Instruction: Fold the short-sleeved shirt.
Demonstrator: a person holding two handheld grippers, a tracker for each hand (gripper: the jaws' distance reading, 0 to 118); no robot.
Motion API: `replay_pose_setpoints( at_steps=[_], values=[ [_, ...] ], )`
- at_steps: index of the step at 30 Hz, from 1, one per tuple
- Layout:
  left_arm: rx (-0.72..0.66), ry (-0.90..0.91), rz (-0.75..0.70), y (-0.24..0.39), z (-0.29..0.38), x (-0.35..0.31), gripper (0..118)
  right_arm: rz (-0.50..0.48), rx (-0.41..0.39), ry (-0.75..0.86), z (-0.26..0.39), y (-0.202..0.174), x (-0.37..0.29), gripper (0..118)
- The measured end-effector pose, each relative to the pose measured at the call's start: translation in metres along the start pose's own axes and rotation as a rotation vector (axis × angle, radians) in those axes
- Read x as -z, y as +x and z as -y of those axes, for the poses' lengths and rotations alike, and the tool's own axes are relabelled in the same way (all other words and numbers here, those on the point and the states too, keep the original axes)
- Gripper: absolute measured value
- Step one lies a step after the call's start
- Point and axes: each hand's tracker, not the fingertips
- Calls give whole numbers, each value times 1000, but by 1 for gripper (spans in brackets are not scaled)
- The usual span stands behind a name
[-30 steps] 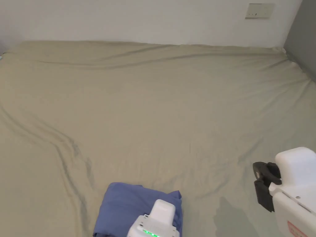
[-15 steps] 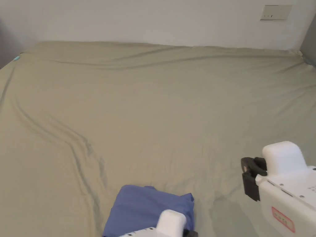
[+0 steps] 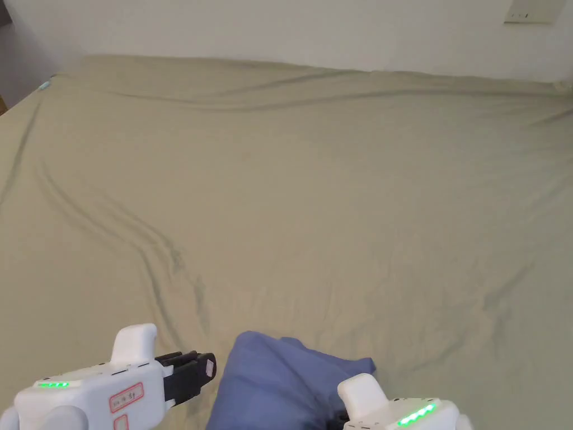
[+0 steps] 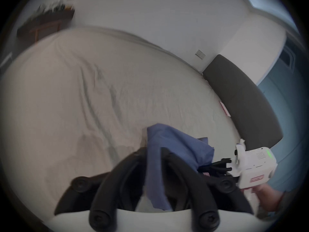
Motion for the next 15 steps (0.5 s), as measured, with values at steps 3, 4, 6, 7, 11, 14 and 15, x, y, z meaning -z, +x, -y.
replay_pose_setpoints(
  at_steps=[3, 4, 6, 7, 11, 14, 15],
  values=[
    [-96, -125, 134, -20, -9, 20, 92, -53, 50, -30, -6, 10, -7, 1],
    [-127, -170, 169, -25, -11, 28, 108, -61, 42, -29, -5, 12, -4, 1],
    [-203, -247, 274, -35, -14, 47, 116, -74, 31, -29, -6, 15, -7, 1],
    [-266, -274, 334, -41, -15, 58, 116, -78, 25, -29, -6, 15, -8, 1],
    [-537, -367, 509, -55, -4, 101, 111, -86, 28, -20, -3, 16, -7, 1],
    [-625, -338, 534, -52, 9, 116, 40, -82, 23, -15, -3, 15, -7, 1],
    [-638, -344, 477, -52, 13, 120, 28, -81, 24, -15, -3, 14, -7, 1]
  ],
)
